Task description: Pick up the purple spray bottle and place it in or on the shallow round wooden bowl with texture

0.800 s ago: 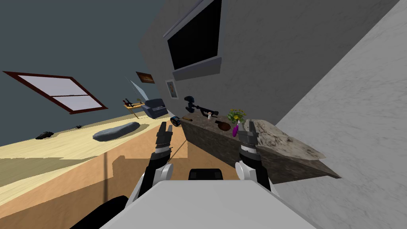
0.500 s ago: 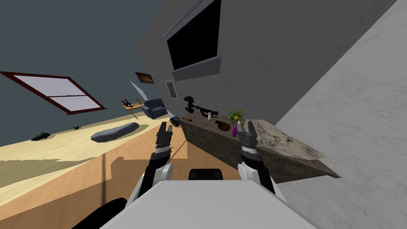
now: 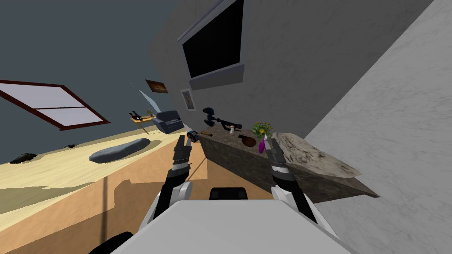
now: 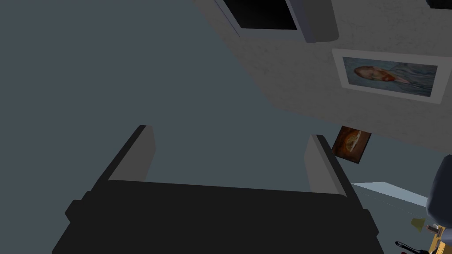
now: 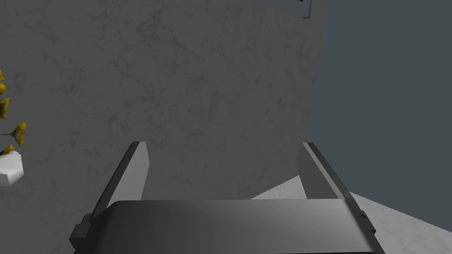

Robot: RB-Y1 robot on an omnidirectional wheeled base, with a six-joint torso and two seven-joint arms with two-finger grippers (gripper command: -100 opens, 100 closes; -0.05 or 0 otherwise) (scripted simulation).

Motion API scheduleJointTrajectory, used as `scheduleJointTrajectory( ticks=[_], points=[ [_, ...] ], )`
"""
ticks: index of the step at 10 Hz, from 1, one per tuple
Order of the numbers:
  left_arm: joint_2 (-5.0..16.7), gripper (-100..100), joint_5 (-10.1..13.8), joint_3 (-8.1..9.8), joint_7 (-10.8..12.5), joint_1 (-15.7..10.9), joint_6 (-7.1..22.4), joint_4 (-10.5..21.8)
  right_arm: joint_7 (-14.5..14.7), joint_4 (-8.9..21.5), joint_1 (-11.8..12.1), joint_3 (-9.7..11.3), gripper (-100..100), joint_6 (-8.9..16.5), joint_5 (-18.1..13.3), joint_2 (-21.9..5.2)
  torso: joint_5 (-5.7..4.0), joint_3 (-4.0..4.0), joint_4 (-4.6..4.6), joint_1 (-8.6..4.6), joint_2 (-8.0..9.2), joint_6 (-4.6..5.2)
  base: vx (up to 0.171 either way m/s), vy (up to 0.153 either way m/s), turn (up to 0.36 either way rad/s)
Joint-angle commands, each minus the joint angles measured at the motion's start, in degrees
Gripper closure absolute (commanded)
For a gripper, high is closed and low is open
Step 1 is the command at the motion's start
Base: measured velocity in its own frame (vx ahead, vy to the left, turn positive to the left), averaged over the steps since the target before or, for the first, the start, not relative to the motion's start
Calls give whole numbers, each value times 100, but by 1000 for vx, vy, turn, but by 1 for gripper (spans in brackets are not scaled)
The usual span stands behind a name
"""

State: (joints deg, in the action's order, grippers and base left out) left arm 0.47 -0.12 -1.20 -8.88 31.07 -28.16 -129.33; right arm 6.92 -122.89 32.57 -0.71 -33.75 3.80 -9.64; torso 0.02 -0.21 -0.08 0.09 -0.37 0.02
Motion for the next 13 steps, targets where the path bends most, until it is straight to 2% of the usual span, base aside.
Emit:
scheduleJointTrajectory(
  ticks=[1,7,13],
  points=[
    [0,0,0,0,0,0,0,0,245,185,70,-134,-100,99,-85,-120,0,0,0,0,0,0,101,44,-80],
    [0,0,0,0,0,-1,0,0,939,780,350,-662,-100,488,-374,-408,2,3,1,11,6,-2,82,50,-53],
    [0,0,0,-1,0,-1,0,0,1507,1494,559,-1277,-100,1115,-761,-856,4,5,2,18,11,-3,71,73,1]
  ],
)
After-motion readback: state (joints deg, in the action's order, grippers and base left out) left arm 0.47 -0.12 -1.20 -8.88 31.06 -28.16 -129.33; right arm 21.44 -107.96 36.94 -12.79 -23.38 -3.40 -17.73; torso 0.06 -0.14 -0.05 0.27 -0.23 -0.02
